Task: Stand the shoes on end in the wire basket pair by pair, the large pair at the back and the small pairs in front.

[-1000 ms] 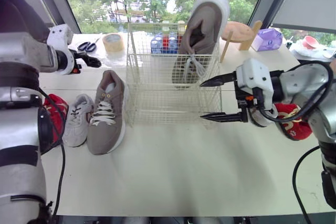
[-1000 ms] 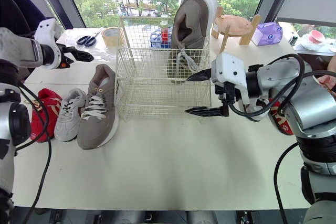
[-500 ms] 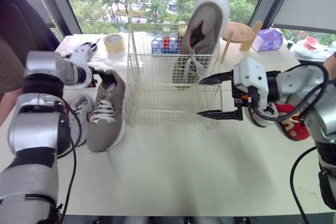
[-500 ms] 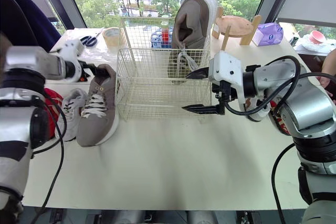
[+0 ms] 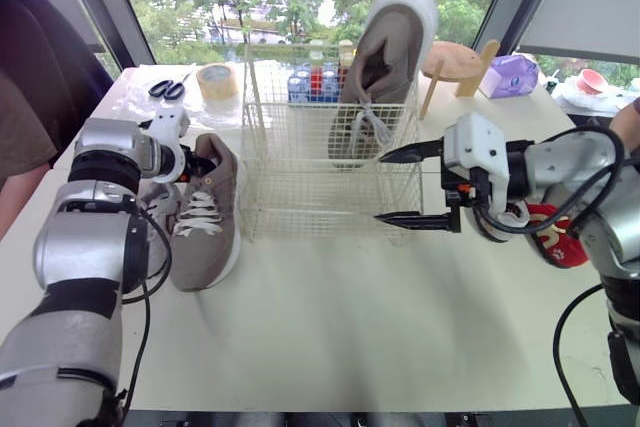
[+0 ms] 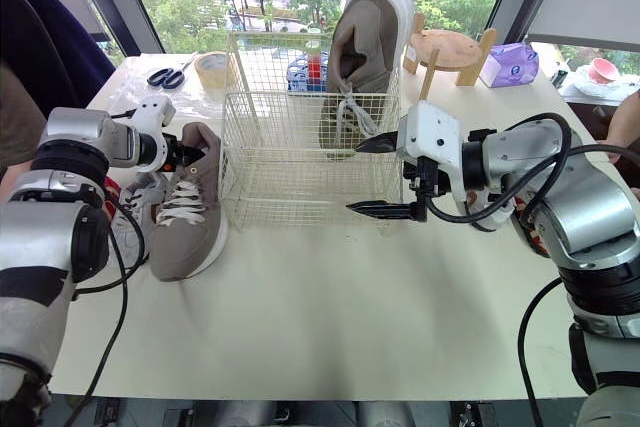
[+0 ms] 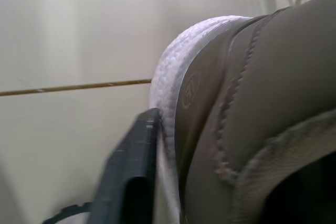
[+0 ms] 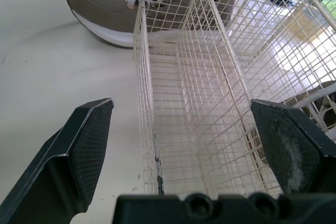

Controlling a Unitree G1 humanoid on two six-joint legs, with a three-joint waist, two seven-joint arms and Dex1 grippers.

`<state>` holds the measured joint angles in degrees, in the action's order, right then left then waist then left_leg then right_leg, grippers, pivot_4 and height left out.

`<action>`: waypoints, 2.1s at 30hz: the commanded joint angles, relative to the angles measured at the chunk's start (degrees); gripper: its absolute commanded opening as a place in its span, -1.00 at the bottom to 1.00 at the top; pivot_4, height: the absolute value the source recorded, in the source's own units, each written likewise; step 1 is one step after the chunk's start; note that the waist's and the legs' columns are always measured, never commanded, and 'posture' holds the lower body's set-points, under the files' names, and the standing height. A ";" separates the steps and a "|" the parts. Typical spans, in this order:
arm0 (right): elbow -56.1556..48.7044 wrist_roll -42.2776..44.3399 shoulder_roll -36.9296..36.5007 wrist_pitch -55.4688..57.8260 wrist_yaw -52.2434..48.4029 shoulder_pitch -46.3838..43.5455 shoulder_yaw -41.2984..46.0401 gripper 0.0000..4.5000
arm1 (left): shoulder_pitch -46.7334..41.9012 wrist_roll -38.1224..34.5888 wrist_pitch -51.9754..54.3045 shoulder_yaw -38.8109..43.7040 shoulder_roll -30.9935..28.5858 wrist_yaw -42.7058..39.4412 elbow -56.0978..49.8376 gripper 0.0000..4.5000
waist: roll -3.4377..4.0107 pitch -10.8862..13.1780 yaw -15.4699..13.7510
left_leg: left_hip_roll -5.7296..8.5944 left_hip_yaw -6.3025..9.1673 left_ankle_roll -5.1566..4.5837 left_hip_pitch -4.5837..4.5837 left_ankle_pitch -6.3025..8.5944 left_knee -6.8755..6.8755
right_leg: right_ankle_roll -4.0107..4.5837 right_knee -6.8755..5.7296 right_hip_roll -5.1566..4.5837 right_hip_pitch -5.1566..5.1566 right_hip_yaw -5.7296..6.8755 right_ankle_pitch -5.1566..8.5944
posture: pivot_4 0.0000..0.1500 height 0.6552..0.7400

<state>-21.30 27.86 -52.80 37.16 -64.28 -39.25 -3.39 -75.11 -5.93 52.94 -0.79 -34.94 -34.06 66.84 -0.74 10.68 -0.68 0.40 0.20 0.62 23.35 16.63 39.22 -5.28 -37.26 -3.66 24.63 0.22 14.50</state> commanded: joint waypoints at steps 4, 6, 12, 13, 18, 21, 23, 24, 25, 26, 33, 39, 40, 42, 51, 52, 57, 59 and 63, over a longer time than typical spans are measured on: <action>-0.95 0.59 0.00 -0.68 0.09 -0.45 1.58 1.00 | -5.41 -1.69 -2.59 6.61 -2.05 4.21 -0.77 -0.86 | -0.06 0.04 -0.16 | -0.02 0.05 0.00 0.04 0.00 0.02 | -0.02 0.00 -0.03 0.00 0.01 -0.01 | 1.00 1.00; -1.05 0.75 -0.09 -0.50 0.10 -0.28 1.76 1.00 | -7.61 -2.44 -2.05 8.78 -3.29 5.81 -2.10 -0.86 | -0.19 0.11 -0.04 | -0.02 0.06 0.00 0.07 0.00 0.04 | -0.05 0.02 -0.02 0.01 0.01 -0.03 | 1.00 1.00; -0.89 1.14 -0.91 -0.04 -0.10 0.28 2.42 1.00 | -15.72 -4.30 -1.19 15.02 -7.66 12.97 -12.87 -0.86 | -0.37 0.22 0.12 | -0.08 0.04 0.00 0.16 0.00 0.01 | -0.06 0.02 -0.03 0.12 0.01 -0.03 | 1.00 1.00; -0.68 1.17 -0.92 -0.01 -0.07 0.19 2.43 1.00 | -16.43 -4.17 -1.26 15.45 -8.11 14.16 -15.34 -0.86 | -0.37 0.22 0.13 | -0.07 0.02 0.00 0.15 0.00 0.00 | -0.08 0.02 -0.05 0.12 0.01 -0.04 | 1.00 1.00; 1.37 2.47 0.08 1.33 1.15 -1.95 3.89 1.00 | -18.50 -0.31 -16.16 13.53 -8.59 19.80 -27.09 -0.86 | -0.37 0.21 0.10 | -0.08 -0.01 0.04 0.12 -0.01 -0.01 | -0.10 0.03 -0.09 0.13 -0.01 -0.06 | 1.00 1.00; 2.67 7.70 1.35 4.66 2.91 -4.31 8.47 1.00 | -18.48 -1.31 -32.39 14.22 -4.27 20.69 -32.87 -0.86 | -0.38 0.22 -0.26 | -0.08 0.00 0.12 0.13 -0.06 -0.01 | -0.09 0.03 -0.08 0.13 -0.01 -0.07 | 1.00 1.00; 3.35 10.22 1.74 6.49 4.35 -5.43 11.19 1.00 | -16.32 -4.50 -39.32 16.25 0.30 19.76 -35.68 -0.86 | -0.40 0.20 -0.83 | -0.07 0.01 0.33 0.14 -0.18 0.00 | -0.09 0.05 -0.13 0.10 -0.01 -0.08 | 1.00 1.00; 3.56 11.04 1.80 7.27 5.06 -5.67 12.33 1.00 | -14.74 -4.24 -44.08 16.00 2.10 19.71 -36.98 -0.86 | -0.40 0.20 -1.20 | -0.06 0.00 0.34 0.14 -0.19 0.01 | -0.09 0.08 -0.15 0.07 -0.01 -0.08 | 1.00 1.00; 3.70 11.44 1.74 7.74 5.55 -5.64 13.11 1.00 | -13.57 -4.16 -47.83 16.04 3.60 19.97 -37.84 -0.86 | -0.40 0.19 -1.56 | -0.04 -0.02 0.34 0.14 -0.19 0.02 | -0.10 0.09 -0.18 0.07 -0.01 -0.09 | 1.00 1.00; 3.89 11.35 1.23 7.94 5.88 -5.15 13.77 1.00 | -12.63 -4.21 -52.07 16.12 5.86 20.81 -38.09 -0.86 | -0.36 0.16 -1.58 | -0.03 -0.07 0.34 0.12 -0.18 0.02 | -0.13 0.13 -0.19 0.05 -0.02 -0.10 | 1.00 1.00; 1.90 13.69 -0.13 10.54 8.53 -3.77 16.68 1.00 | -11.08 1.07 -71.46 12.76 14.97 27.61 -30.18 -0.86 | -0.36 0.15 -1.35 | -0.03 -0.24 0.03 0.06 -0.02 0.03 | -0.12 0.04 -0.06 0.10 -0.07 -0.12 | 1.00 1.00; 0.02 15.28 -1.70 12.21 10.84 -2.12 18.60 1.00 | -9.29 2.88 -77.23 10.27 20.29 29.58 -24.97 -0.86 | -0.36 0.15 -1.50 | -0.02 -0.25 -0.02 0.08 0.01 0.04 | -0.12 0.07 -0.05 0.10 -0.07 -0.12 | 1.00 1.00; -0.24 15.56 -1.92 12.40 11.16 -1.81 18.95 1.00 | -8.98 2.89 -77.31 10.29 20.53 29.83 -25.08 -0.86 | -0.36 0.15 -1.50 | -0.02 -0.26 -0.03 0.08 0.01 0.04 | -0.12 0.07 -0.05 0.09 -0.07 -0.12 | 1.00 1.00; -0.71 16.07 -2.23 12.76 11.70 -1.15 19.61 1.00 | -7.88 3.18 -76.96 10.13 20.72 29.98 -26.30 -0.86 | -0.36 0.16 -1.46 | -0.03 -0.25 -0.03 0.08 0.01 0.04 | -0.12 0.07 -0.05 0.10 -0.07 -0.12 | 1.00 1.00; -0.76 16.77 -2.03 12.17 13.36 -0.10 19.41 1.00 | 2.29 4.45 -69.52 8.45 22.76 31.96 -37.80 -0.86 | -0.33 0.09 -1.48 | -0.10 -0.22 -0.03 -0.01 0.01 0.06 | -0.12 0.05 -0.04 0.00 -0.08 -0.12 | 1.00 1.00; -0.62 16.88 -2.04 12.09 13.38 -0.11 19.39 1.00 | 3.09 4.49 -68.29 8.33 22.97 32.31 -39.53 -0.86 | -0.33 0.09 -1.59 | -0.11 -0.22 -0.03 -0.03 0.01 0.06 | -0.12 0.06 -0.04 -0.03 -0.08 -0.12 | 1.00 1.00; 0.24 16.54 -1.58 11.30 13.46 -0.68 18.18 1.00 | 7.10 6.84 -64.09 7.28 23.08 34.54 -47.99 -0.86 | -0.35 0.10 -1.52 | -0.10 -0.17 -0.07 0.00 -0.01 0.09 | -0.12 0.06 -0.02 -0.05 -0.07 -0.13 | 1.00 1.00; 0.60 16.45 -1.44 11.03 13.31 -0.79 17.87 1.00 | 8.16 7.42 -62.21 6.86 23.11 34.92 -50.31 -0.86 | -0.35 0.10 -1.50 | -0.10 -0.15 -0.07 0.03 -0.01 0.08 | -0.12 0.08 0.00 -0.02 -0.07 -0.13 | 1.00 1.00; 1.17 16.61 -1.33 10.93 13.08 -0.76 17.63 1.00 | 10.49 11.14 -57.99 4.61 21.95 35.13 -51.50 -0.86 | -0.35 0.10 -1.51 | -0.11 -0.16 -0.08 0.04 0.00 0.07 | -0.12 0.09 -0.01 0.00 -0.07 -0.12 | 1.00 1.00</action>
<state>-19.90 44.03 -53.98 49.30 -51.06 -38.81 13.27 -64.73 3.11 -6.21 4.59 -11.95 0.38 18.00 -1.08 10.77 -2.19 0.30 0.04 0.54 23.38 16.62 39.29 -5.40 -37.17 -3.66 24.62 0.15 14.38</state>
